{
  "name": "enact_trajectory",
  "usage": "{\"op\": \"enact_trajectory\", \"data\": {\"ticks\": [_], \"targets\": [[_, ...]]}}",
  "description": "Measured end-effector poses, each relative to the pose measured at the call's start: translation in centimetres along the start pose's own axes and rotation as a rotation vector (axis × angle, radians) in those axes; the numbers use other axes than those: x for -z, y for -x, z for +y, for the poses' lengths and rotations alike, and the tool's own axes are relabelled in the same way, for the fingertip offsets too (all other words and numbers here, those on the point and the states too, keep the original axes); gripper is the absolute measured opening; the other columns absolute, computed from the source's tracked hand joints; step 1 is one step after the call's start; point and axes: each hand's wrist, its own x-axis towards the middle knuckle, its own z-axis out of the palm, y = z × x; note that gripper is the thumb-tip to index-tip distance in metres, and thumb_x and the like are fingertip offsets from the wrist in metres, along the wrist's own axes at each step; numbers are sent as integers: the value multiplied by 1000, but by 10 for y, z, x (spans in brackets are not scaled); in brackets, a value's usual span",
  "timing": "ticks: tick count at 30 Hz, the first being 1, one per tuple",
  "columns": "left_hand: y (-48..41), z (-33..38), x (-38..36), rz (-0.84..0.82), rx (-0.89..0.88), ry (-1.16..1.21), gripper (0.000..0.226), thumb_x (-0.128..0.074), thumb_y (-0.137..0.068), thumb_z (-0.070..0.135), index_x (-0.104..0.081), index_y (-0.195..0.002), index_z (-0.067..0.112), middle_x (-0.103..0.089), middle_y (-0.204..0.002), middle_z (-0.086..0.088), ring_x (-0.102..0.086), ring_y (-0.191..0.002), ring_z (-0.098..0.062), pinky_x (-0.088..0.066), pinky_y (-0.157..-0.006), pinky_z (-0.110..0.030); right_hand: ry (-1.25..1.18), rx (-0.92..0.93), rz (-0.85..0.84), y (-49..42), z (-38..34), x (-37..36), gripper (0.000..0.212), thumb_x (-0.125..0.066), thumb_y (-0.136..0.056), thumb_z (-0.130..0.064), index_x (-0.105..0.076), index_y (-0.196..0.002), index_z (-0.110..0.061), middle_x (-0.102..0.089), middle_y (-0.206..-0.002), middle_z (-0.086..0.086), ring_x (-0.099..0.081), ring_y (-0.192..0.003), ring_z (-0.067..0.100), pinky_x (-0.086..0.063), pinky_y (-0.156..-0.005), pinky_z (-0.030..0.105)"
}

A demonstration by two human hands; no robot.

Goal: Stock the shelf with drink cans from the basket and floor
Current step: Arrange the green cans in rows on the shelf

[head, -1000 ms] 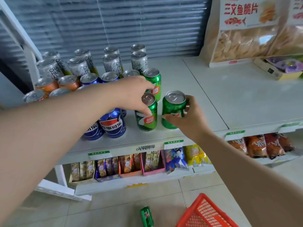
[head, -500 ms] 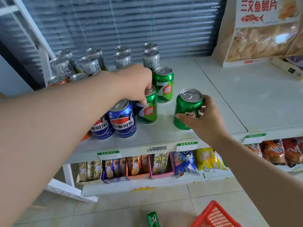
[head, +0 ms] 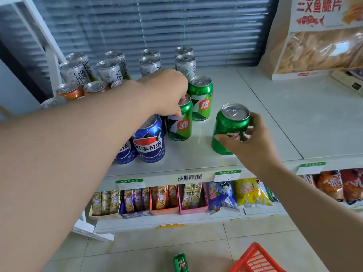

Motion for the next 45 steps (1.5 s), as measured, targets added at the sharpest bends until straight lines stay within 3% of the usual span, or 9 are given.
{"op": "enact_trajectory", "data": {"ticks": [6, 15, 22, 26, 30, 33, 37, 41, 45], "targets": [[0, 0, 2, 6, -18, -55, 37, -77, -73, 33, -47, -64, 14, -55, -84, -10, -56, -81, -32, -52, -67, -40, -32, 25, 26, 1, 5, -4, 68, -86, -63, -32, -47, -119, -32, -60, -115, -7, -58, -106, 7, -52, -95, 39], [3, -5, 0, 33, -19, -43, 31, -73, -78, 42, -61, -78, 13, -55, -88, -8, -55, -88, -32, -47, -67, -38, -77, 58, 110, 13, 3, -22, 70, -86, -66, -32, -42, -119, -35, -54, -124, -6, -53, -111, 7, -48, -96, 29], [-2, -9, 0, 18, -10, 45, 36, -76, -74, 43, -73, -102, 20, -54, -77, -2, -48, -83, -26, -40, -65, -34, -177, 64, -84, 14, 16, -16, 75, -68, -78, 10, -38, -134, -29, -58, -116, -18, -60, -98, -13, -49, -81, 10], [-5, -9, -1, 11, -25, 39, 35, -76, -75, 41, -73, -100, 18, -51, -68, 2, -48, -79, -25, -41, -65, -33, 4, 54, -33, 6, 12, -23, 83, -83, -71, -13, -35, -138, -27, -55, -110, -16, -57, -99, -2, -48, -88, 25], [-6, -7, 0, 18, -24, 25, 33, -75, -75, 42, -73, -97, 16, -50, -66, 2, -49, -78, -25, -34, -59, -29, 125, 67, -66, 6, 6, -26, 116, -88, -64, -31, -14, -152, -21, -39, -137, -3, -42, -124, 9, -40, -104, 30], [-5, -6, 1, 18, -20, 22, 31, -75, -76, 41, -73, -95, 17, -44, -62, 6, -45, -74, -22, -27, -54, -28, 15, 31, -133, 4, 5, -27, 107, -82, -73, -17, -12, -153, -24, -50, -132, -6, -48, -125, 10, -41, -107, 32], [-4, -5, 0, 30, -23, 11, 30, -75, -76, 42, -72, -91, 17, -48, -70, 0, -45, -77, -23, -29, -55, -28, 196, 114, 7, 6, 7, -27, 87, -89, -60, -29, -39, -131, -21, -47, -120, -5, -50, -112, 15, -47, -96, 36], [-3, -5, 0, 33, -15, 6, 25, -74, -77, 41, -67, -76, 17, -52, -68, -2, -48, -74, -25, -24, -48, -24, 48, 60, -113, 11, 9, -27, 91, -83, -70, -17, -26, -141, -26, -47, -125, -11, -53, -110, -4, -45, -95, 17], [-1, -6, -1, 28, -6, 12, 31, -74, -77, 41, -58, -66, 16, -54, -72, -4, -49, -75, -26, -24, -48, -25, 53, 65, -86, 8, 11, -26, 73, -76, -74, -13, -38, -134, -29, -61, -107, -15, -61, -100, 2, -52, -90, 28]]}}
